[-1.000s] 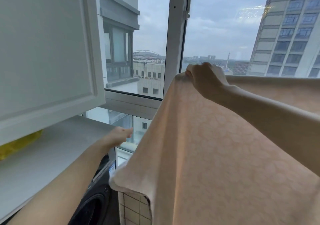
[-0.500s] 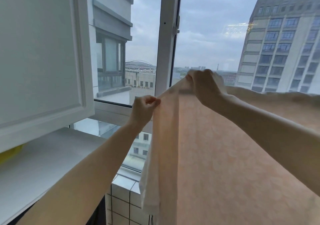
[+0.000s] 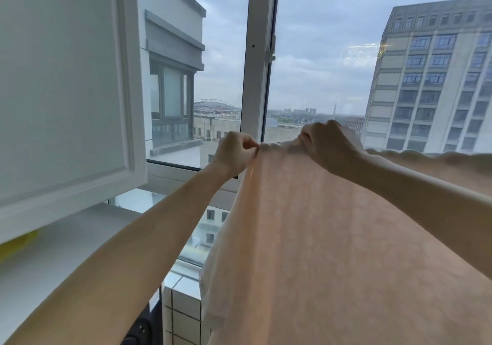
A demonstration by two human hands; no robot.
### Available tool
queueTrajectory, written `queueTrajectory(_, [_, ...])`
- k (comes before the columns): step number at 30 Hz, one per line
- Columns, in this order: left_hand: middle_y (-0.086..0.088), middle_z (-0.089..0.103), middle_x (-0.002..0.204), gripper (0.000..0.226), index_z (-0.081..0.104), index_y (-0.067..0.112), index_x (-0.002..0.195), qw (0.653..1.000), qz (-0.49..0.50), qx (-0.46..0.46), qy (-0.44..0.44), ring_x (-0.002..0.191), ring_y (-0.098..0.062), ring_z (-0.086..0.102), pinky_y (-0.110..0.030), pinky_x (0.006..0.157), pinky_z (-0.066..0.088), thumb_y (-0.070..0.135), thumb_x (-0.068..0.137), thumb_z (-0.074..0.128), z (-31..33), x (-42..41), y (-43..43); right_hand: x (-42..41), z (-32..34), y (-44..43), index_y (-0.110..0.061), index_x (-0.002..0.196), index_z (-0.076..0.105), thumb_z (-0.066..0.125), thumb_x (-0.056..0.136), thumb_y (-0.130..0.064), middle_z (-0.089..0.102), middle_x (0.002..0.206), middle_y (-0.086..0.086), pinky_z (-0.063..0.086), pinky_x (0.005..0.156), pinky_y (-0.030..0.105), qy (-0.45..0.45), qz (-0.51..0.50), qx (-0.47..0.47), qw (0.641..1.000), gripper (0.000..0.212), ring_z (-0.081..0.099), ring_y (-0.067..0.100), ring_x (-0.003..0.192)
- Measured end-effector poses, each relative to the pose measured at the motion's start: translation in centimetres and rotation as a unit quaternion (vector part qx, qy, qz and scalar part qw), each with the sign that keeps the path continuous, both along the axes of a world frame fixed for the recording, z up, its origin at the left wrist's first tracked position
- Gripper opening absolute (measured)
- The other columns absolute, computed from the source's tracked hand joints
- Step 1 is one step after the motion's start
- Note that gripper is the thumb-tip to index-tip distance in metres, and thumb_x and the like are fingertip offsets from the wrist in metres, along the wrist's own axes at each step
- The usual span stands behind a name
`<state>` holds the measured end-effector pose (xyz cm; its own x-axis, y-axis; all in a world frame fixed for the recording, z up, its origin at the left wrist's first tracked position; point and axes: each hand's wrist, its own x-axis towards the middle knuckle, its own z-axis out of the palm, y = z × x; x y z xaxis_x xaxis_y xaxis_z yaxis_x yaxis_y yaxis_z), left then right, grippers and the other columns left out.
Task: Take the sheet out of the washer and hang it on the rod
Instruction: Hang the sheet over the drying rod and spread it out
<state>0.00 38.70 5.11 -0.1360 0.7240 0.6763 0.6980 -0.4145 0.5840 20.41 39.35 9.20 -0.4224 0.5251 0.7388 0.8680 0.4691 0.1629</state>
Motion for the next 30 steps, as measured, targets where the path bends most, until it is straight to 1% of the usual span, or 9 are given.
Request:
queueTrajectory(4, [-0.007,0.071,0.081,0.009,0.072,0.005,0.089,0.994,0.061,0.067,0.066,0.071,-0.014,0.062,-0.026,0.074,0.054,0.006,0.088,0.064,-1.6,-0.8,0.1,-1.2,0.0,-0.1,-0.014,0.072,0.053,0.044,0.099,-0.021,0.052,0.059,0.001,0.048,0.063,0.034,-0.013,0.025,0.01,1.0,0.029,0.053,0.024,0.057])
queueTrajectory(8, [-0.003,0.071,0.08,0.009,0.073,0.008,0.088,0.992,0.089,0.085,0.043,0.071,-0.014,0.064,-0.026,0.074,0.054,0.007,0.087,0.064,-1.9,-2.2,0.0,-1.7,-0.7,0.1,-0.017,0.078,0.05,0.045,0.1,-0.022,0.049,0.057,0.001,0.05,0.063,0.036,-0.036,0.043,-0.002,0.998,0.023,0.051,0.023,0.053])
queueTrajectory(13, [0.002,0.06,0.073,0.01,0.063,0.014,0.077,0.982,0.048,-0.092,0.16,0.076,-0.019,0.061,-0.03,0.069,0.05,0.013,0.087,0.059,-0.9,-1.3,-0.9,-1.8,-1.0,0.0,-0.015,0.082,0.054,0.041,0.1,-0.024,0.054,0.059,0.004,0.052,0.06,0.038,-0.045,0.057,0.006,0.997,0.024,0.053,0.025,0.052])
queueTrajectory(15, [-0.002,0.063,0.083,0.007,0.061,0.014,0.089,0.975,0.056,-0.089,0.194,0.082,-0.022,0.062,-0.035,0.073,0.053,0.01,0.089,0.054,-0.5,-0.3,-1.2,-1.6,-1.0,-0.2,-0.014,0.082,0.052,0.038,0.101,-0.026,0.053,0.058,0.002,0.052,0.059,0.038,-0.052,0.063,-0.002,0.997,0.026,0.052,0.023,0.05])
queueTrajectory(18, [-0.005,0.063,0.11,0.035,0.055,0.012,0.121,0.987,0.013,-0.024,0.156,0.094,-0.019,0.06,-0.035,0.084,0.052,0.001,0.089,0.049,0.3,1.3,-1.7,-0.5,-0.9,-0.6,-0.015,0.084,0.052,0.038,0.099,-0.029,0.055,0.062,0.002,0.052,0.059,0.038,-0.056,0.066,-0.019,0.996,0.025,0.054,0.023,0.052])
queueTrajectory(21, [-0.004,0.064,0.119,0.033,0.062,0.011,0.122,0.982,-0.017,0.049,0.183,0.101,-0.016,0.061,-0.026,0.086,0.047,0.008,0.092,0.05,0.7,2.9,-2.1,1.0,-0.8,-1.0,-0.015,0.085,0.054,0.041,0.098,-0.03,0.058,0.065,0.002,0.053,0.059,0.037,-0.048,0.059,-0.025,0.997,0.023,0.056,0.024,0.056])
queueTrajectory(24, [-0.005,0.071,0.105,0.021,0.07,0.01,0.11,0.974,-0.02,0.099,0.203,0.091,-0.016,0.066,-0.026,0.085,0.052,0.015,0.093,0.058,0.2,3.4,-1.5,3.0,-0.7,-1.4,-0.017,0.082,0.055,0.043,0.096,-0.03,0.057,0.063,-0.001,0.053,0.057,0.037,-0.036,0.046,-0.021,0.998,0.022,0.055,0.02,0.054])
queueTrajectory(27, [0.005,0.07,0.085,0.011,0.074,0.011,0.096,0.989,-0.045,0.061,0.126,0.073,0.002,0.061,-0.006,0.069,0.047,0.017,0.088,0.068,0.9,2.8,-1.3,5.2,-0.9,-2.0,-0.019,0.084,0.056,0.046,0.096,-0.03,0.059,0.063,-0.002,0.053,0.057,0.036,-0.024,0.032,-0.017,0.999,0.02,0.056,0.019,0.054])
queueTrajectory(30, [0.013,0.064,0.07,0.004,0.073,0.016,0.083,0.996,-0.061,0.023,0.063,0.065,0.004,0.057,-0.011,0.058,0.042,0.018,0.086,0.071,1.6,1.9,-1.3,7.1,-1.0,-2.3,-0.019,0.086,0.061,0.05,0.097,-0.029,0.063,0.068,-0.003,0.052,0.058,0.036,-0.001,0.044,0.004,0.999,0.019,0.059,0.02,0.059])
